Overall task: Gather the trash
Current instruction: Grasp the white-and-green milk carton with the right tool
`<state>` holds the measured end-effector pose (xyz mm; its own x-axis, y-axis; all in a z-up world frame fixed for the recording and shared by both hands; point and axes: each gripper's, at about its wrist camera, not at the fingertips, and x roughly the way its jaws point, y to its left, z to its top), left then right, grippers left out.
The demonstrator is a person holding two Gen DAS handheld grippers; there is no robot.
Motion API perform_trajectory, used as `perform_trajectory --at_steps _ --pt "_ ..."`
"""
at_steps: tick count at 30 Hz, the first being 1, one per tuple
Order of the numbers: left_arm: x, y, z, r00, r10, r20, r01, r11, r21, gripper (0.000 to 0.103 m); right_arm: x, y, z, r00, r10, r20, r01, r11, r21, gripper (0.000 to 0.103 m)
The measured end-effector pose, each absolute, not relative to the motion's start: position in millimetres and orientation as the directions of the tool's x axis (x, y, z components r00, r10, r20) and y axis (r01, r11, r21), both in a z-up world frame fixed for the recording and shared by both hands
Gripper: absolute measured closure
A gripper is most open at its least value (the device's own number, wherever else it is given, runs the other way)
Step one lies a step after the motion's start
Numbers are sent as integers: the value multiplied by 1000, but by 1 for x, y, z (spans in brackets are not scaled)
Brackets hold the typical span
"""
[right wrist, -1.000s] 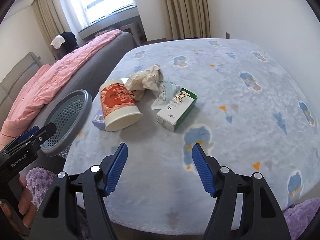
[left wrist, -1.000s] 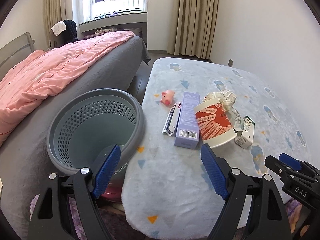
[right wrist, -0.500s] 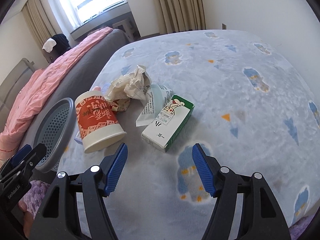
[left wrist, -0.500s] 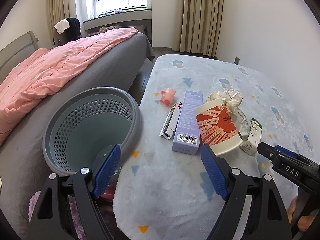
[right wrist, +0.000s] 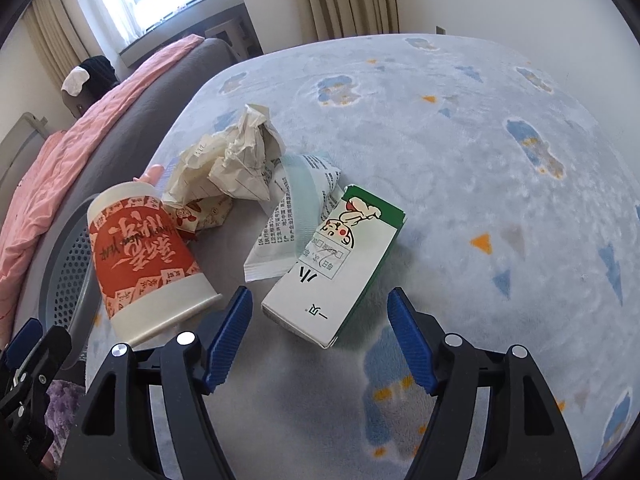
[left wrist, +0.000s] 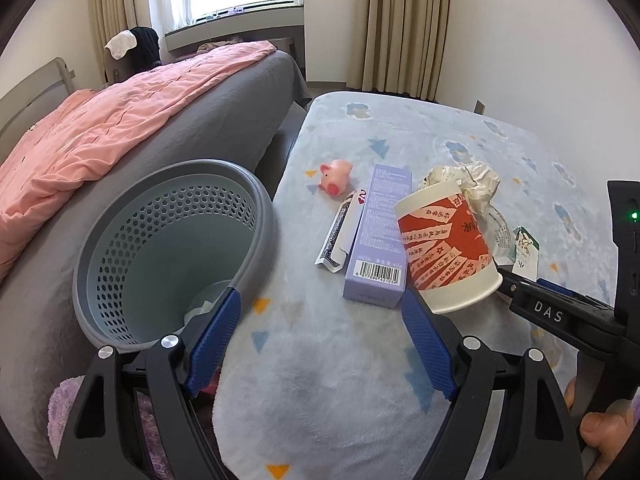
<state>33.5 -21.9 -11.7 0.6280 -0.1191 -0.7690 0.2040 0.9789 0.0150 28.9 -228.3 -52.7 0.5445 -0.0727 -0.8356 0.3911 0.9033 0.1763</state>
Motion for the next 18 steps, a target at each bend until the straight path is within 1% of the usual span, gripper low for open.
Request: perform_trajectory --at_steps 9,13,18 --pt "31 -20 -9 631 -141 -763 206 978 -10 24 -3 -249 -47 526 -166 -834 461 880 116 35" --pt "28 -21 -9 628 -148 -764 212 977 -16 24 -10 -254 -43 552 -140 -822 451 879 153 35" --pt "27 -21 -9 627 -148 -765 211 977 -16 24 4 -250 -43 553 -128 -823 427 892 149 35"
